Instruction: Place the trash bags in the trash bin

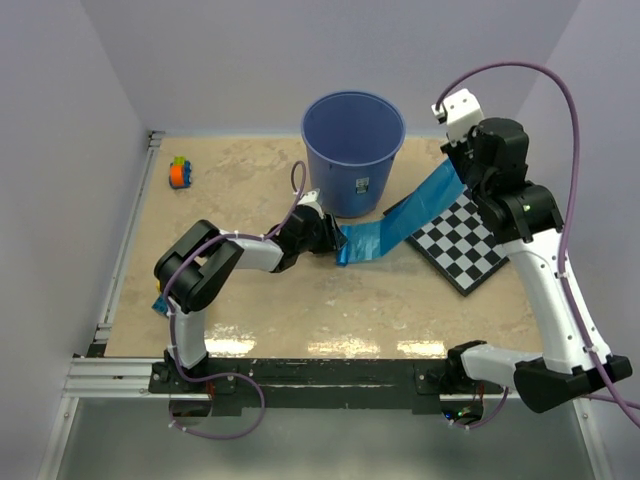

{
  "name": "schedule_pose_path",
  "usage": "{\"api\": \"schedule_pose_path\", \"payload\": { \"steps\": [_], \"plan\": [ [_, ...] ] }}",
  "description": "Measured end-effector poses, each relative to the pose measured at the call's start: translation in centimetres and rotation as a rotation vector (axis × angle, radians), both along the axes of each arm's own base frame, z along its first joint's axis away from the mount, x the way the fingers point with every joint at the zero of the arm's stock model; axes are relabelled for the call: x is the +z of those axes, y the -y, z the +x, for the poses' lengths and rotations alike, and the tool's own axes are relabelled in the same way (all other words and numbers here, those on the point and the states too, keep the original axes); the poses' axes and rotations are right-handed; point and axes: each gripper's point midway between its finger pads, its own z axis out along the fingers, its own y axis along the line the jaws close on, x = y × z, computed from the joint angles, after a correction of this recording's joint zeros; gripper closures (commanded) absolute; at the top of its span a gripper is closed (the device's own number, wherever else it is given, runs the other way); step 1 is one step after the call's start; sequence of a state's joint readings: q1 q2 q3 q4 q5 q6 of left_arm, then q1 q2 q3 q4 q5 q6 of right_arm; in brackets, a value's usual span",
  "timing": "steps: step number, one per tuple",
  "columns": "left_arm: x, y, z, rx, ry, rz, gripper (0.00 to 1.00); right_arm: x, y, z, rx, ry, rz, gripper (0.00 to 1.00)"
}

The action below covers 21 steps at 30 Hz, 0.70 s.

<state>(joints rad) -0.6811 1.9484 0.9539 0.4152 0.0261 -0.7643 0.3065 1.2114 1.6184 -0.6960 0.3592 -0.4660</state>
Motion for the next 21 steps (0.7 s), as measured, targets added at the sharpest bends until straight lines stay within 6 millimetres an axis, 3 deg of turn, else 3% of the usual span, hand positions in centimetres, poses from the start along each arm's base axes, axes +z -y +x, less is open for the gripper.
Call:
{"api": "schedule_pose_path", "payload": {
  "steps": [8, 21],
  "plan": [
    [0.0, 0.0, 0.0, 0.0, 0.001, -0.001, 0.47, -5.5, 2.9, -0.3, -0.142, -0.129, -0.126, 1.0],
    [0.0, 0.1, 0.1, -0.002, 0.0, -0.002, 0.44, -4.7, 4.5, -0.3, -0.235, -0.089, -0.16, 1.0]
  ]
}}
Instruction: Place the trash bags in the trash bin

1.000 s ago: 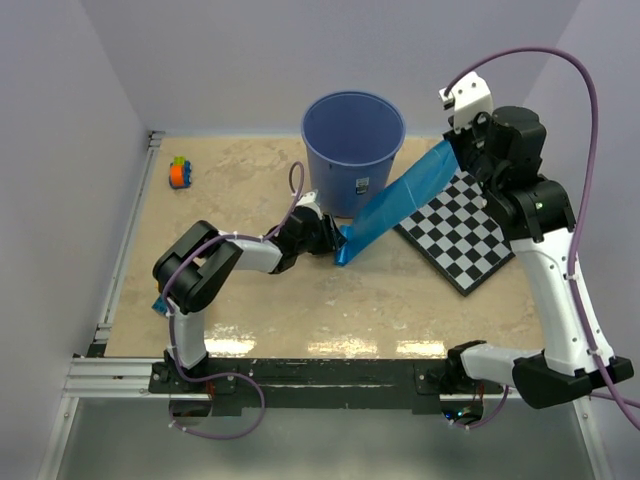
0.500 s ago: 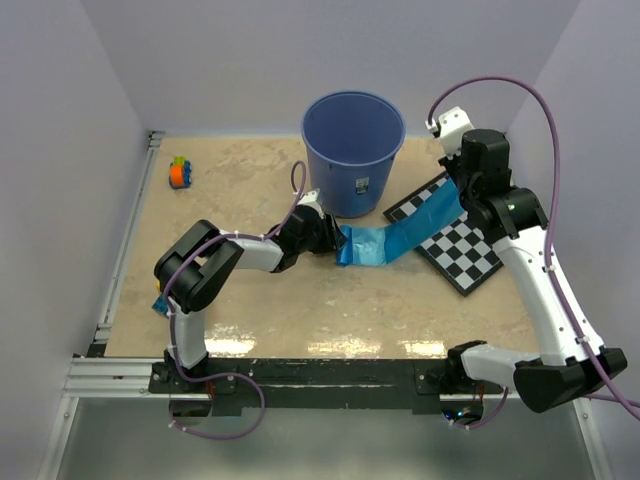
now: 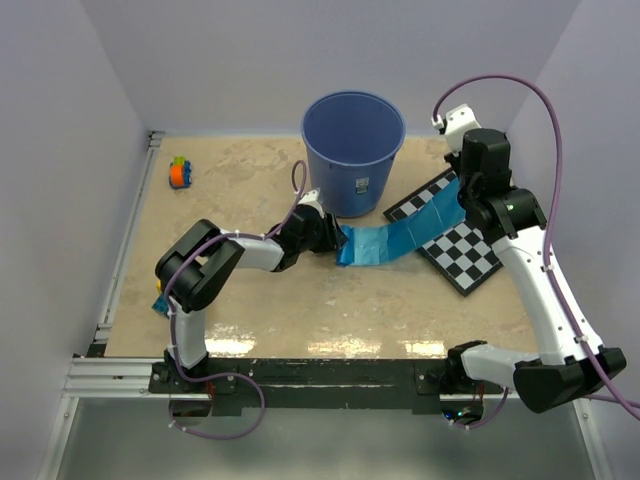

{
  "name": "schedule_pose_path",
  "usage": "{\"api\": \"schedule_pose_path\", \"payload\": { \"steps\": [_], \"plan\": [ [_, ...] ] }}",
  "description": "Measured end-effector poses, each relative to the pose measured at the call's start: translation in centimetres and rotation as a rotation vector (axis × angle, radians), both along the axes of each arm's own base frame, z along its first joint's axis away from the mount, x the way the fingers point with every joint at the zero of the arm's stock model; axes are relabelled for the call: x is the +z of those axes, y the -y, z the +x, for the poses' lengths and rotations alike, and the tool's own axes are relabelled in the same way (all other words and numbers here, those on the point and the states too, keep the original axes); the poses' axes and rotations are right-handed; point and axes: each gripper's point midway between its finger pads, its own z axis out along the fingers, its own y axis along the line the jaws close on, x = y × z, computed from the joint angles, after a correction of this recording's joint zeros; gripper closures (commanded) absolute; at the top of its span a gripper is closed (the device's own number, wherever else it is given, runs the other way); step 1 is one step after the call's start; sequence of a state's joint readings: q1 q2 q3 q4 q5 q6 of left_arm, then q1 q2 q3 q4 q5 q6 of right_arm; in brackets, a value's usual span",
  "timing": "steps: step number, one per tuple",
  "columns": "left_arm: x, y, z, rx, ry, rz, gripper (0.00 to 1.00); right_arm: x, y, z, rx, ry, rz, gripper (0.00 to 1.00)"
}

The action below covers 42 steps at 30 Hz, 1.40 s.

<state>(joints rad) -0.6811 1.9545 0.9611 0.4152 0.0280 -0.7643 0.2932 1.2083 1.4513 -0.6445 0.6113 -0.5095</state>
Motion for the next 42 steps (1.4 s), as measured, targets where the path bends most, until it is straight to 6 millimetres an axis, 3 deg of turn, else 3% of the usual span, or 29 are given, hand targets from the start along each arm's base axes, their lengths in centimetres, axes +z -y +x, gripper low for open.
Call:
{"api": "schedule_pose_path", "payload": {
  "steps": [5, 12, 16, 20, 26, 30, 36, 38, 42],
  "plan": [
    [0.3, 0.4, 0.0, -0.016, 0.006, -0.012, 0.37, 0.8, -0.3, 0.2, 0.015, 0.007, 0.013, 1.0],
    [0.4, 0.8, -0.2, -0.059, 0.02, -0.025, 0.39, 6.9, -1.5, 1.3, 0.074, 0.139, 0.074, 1.0],
    [0.3, 1.1, 0.0, -0.07, 0.022, -0.036, 0.39, 8.3, -1.6, 1.2, 0.081, 0.173, 0.086, 1.0],
    [0.3, 1.2, 0.0, -0.074, 0.023, -0.039, 0.4, 8.0, -1.8, 1.6, 0.085, 0.157, 0.083, 1.0],
    [0.0, 1.2, 0.1, -0.077, 0.023, -0.03, 0.52, 7.3, -2.1, 2.1, 0.095, 0.135, 0.081, 1.0],
    [-0.2, 1.5, 0.4, -0.082, 0.02, -0.024, 0.51, 6.7, -1.9, 2.1, 0.081, 0.134, 0.076, 1.0],
    [-0.1, 2.6, 1.0, -0.096, 0.028, -0.018, 0.48, 4.2, -1.6, 2.2, 0.056, 0.092, 0.058, 1.0],
    [-0.2, 2.8, 1.0, -0.089, 0.025, -0.003, 0.54, 3.7, -1.5, 2.3, 0.049, 0.085, 0.053, 1.0],
    [-0.8, 3.3, 1.0, -0.092, 0.026, 0.05, 0.86, 3.7, -1.4, 2.4, 0.042, 0.1, 0.054, 1.0]
  ]
}}
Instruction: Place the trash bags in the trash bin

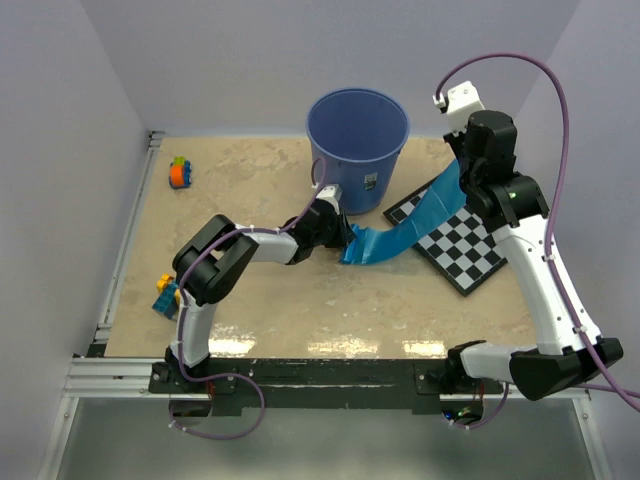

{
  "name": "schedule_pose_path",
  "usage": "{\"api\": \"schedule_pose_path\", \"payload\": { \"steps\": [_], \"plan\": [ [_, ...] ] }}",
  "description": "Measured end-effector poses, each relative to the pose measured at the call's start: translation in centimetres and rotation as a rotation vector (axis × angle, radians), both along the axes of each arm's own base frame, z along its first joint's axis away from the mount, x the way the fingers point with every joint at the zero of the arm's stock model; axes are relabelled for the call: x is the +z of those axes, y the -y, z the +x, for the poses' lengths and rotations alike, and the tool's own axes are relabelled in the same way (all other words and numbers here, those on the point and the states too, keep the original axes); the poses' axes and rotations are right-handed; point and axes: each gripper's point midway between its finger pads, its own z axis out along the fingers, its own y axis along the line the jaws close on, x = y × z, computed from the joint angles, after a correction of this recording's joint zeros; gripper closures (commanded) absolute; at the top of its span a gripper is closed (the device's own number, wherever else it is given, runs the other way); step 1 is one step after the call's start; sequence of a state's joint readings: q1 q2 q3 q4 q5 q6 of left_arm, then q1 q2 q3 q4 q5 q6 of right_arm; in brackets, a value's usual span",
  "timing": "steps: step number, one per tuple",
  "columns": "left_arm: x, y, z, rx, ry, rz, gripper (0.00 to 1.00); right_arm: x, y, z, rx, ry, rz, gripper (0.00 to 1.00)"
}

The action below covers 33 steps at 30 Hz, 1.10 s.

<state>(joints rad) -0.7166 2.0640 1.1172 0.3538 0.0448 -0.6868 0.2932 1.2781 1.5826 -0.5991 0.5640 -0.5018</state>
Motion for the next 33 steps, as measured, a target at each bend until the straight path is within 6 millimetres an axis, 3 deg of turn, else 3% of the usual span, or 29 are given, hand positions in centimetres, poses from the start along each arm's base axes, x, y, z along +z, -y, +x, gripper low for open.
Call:
{"api": "schedule_pose_path", "payload": {
  "steps": [3, 7, 12, 14, 16, 18, 20, 26, 29, 33],
  "plan": [
    [-0.1, 0.0, -0.1, 0.004, 0.004, 0.013, 1.0, -0.1, 0.2, -0.2, -0.008, 0.015, 0.002, 1.0],
    [0.3, -0.4, -0.4, -0.01, 0.024, 0.038, 1.0, -0.9, 0.5, -0.7, -0.021, 0.017, 0.003, 0.99],
    [1.2, -3.8, -3.8, -0.11, 0.024, 0.124, 1.0, -4.5, -0.7, -1.9, 0.047, -0.048, 0.071, 0.45],
    [1.5, -6.1, -5.3, -0.165, 0.008, 0.157, 1.0, -7.3, -2.3, -3.1, 0.144, -0.111, 0.128, 0.16],
    [2.5, -7.9, -5.9, -0.207, 0.012, 0.174, 1.0, -9.9, -4.2, -5.0, 0.264, -0.175, 0.189, 0.1],
    [4.8, -9.4, -5.6, -0.261, 0.059, 0.18, 1.0, -10.4, -6.5, -6.6, 0.399, -0.194, 0.257, 0.1],
    [7.6, -10.2, -5.0, -0.307, 0.126, 0.188, 1.0, -8.7, -8.7, -6.7, 0.516, -0.152, 0.313, 0.04],
    [21.7, -9.9, -3.6, -0.487, 0.528, 0.201, 1.0, -1.9, -15.7, -3.1, 0.849, -0.009, 0.414, 0.02],
    [27.8, -10.2, -3.7, -0.528, 0.718, 0.236, 1.0, -2.1, -18.2, -1.6, 0.953, -0.002, 0.454, 0.02],
    [33.4, -11.2, -4.3, -0.57, 0.887, 0.314, 1.0, -2.6, -21.9, 0.1, 1.091, 0.004, 0.49, 0.04]
  ]
}}
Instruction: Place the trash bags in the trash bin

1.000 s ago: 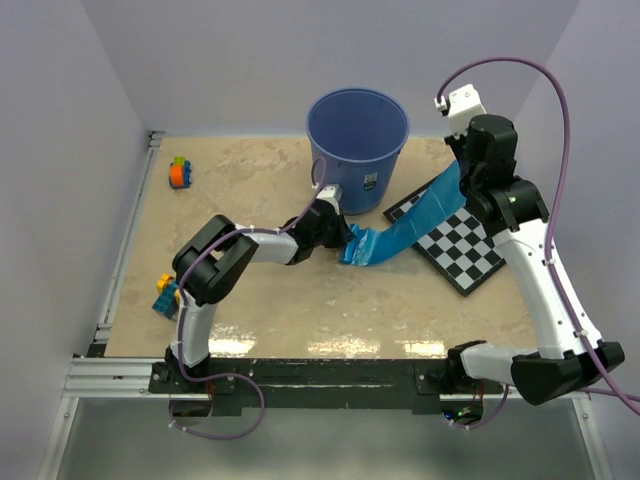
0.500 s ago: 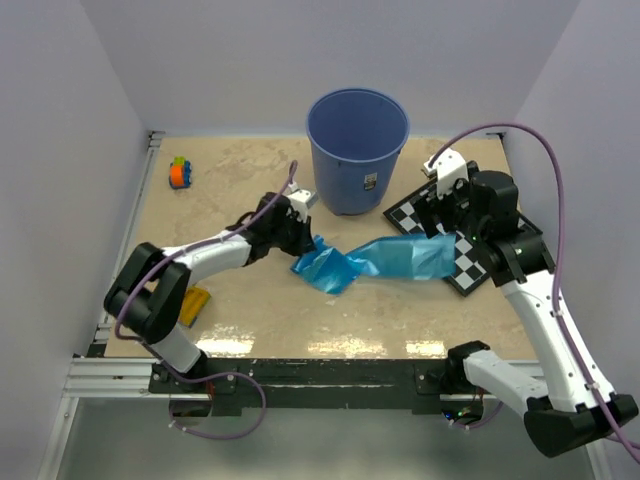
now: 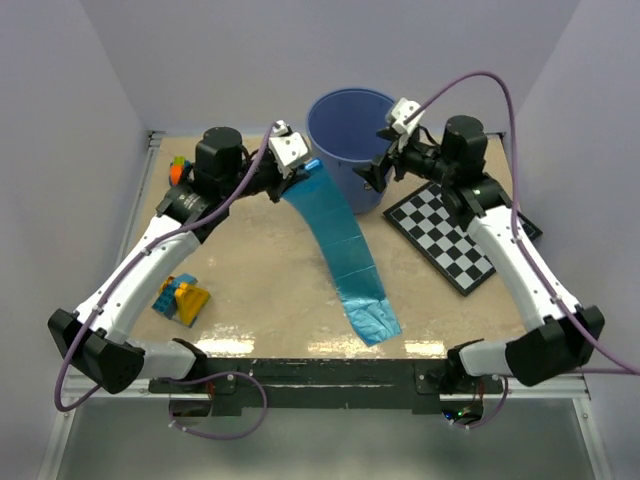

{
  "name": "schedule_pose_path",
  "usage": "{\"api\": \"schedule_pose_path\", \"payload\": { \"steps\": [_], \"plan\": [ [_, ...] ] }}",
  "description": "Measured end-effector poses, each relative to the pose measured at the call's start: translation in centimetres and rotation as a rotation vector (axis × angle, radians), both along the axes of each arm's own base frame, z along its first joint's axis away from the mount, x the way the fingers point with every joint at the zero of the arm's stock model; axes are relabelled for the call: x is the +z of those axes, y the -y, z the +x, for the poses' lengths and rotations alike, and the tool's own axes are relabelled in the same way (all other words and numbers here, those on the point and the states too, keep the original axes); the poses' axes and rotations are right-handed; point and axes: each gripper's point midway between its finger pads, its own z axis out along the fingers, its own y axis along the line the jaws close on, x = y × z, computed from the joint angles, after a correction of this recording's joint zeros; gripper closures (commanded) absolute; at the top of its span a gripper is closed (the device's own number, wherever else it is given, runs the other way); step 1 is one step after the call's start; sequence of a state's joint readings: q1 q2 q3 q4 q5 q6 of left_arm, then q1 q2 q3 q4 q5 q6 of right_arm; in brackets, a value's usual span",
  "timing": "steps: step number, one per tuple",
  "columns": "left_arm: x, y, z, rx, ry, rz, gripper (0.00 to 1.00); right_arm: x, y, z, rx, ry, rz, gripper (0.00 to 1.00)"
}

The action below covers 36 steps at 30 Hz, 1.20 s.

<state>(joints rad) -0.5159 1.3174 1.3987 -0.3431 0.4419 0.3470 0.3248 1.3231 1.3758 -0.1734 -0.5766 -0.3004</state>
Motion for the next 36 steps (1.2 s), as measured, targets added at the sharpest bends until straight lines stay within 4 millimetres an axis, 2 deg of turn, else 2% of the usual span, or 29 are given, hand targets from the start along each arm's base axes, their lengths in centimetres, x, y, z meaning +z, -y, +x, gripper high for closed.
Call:
{"api": "schedule_pose_path", "payload": {
  "steps": [2, 4, 7, 9, 11, 14, 18, 25, 31, 36],
  "plan": [
    [1.5, -0.4, -0.2, -0.016, 0.058, 0.039, 1.0, -0.2, -2.3, 0.4, 0.082, 0.012, 0.003, 0.05],
    [2.1, -0.9, -0.5, -0.03, 0.097, 0.084, 1.0, -0.1, -5.0, 0.2, 0.177, 0.05, -0.021, 0.08],
    [1.6, -1.6, -0.8, -0.052, 0.124, 0.167, 1.0, 0.5, -8.6, -1.7, 0.317, 0.147, -0.079, 0.11],
    [0.8, -2.1, -0.9, -0.065, 0.137, 0.23, 1.0, 1.0, -10.2, -3.4, 0.389, 0.216, -0.105, 0.13],
    [0.1, -2.6, -1.1, -0.075, 0.145, 0.283, 1.0, 1.3, -11.2, -4.8, 0.444, 0.27, -0.121, 0.19],
    [-0.4, -3.2, -1.1, -0.084, 0.163, 0.339, 1.0, 1.6, -11.5, -5.6, 0.478, 0.325, -0.148, 0.29],
    [0.4, -3.5, -1.0, -0.087, 0.203, 0.363, 1.0, 1.3, -11.5, -5.4, 0.486, 0.343, -0.178, 0.36],
    [1.0, -3.7, -1.0, -0.087, 0.235, 0.378, 1.0, 0.6, -12.2, -4.4, 0.496, 0.335, -0.201, 0.41],
    [1.1, -3.8, -1.1, -0.087, 0.238, 0.376, 1.0, -0.4, -12.8, -4.3, 0.515, 0.317, -0.217, 0.45],
    [1.2, -3.8, -1.1, -0.087, 0.244, 0.379, 1.0, -0.4, -13.1, -4.2, 0.523, 0.316, -0.217, 0.51]
  ]
}}
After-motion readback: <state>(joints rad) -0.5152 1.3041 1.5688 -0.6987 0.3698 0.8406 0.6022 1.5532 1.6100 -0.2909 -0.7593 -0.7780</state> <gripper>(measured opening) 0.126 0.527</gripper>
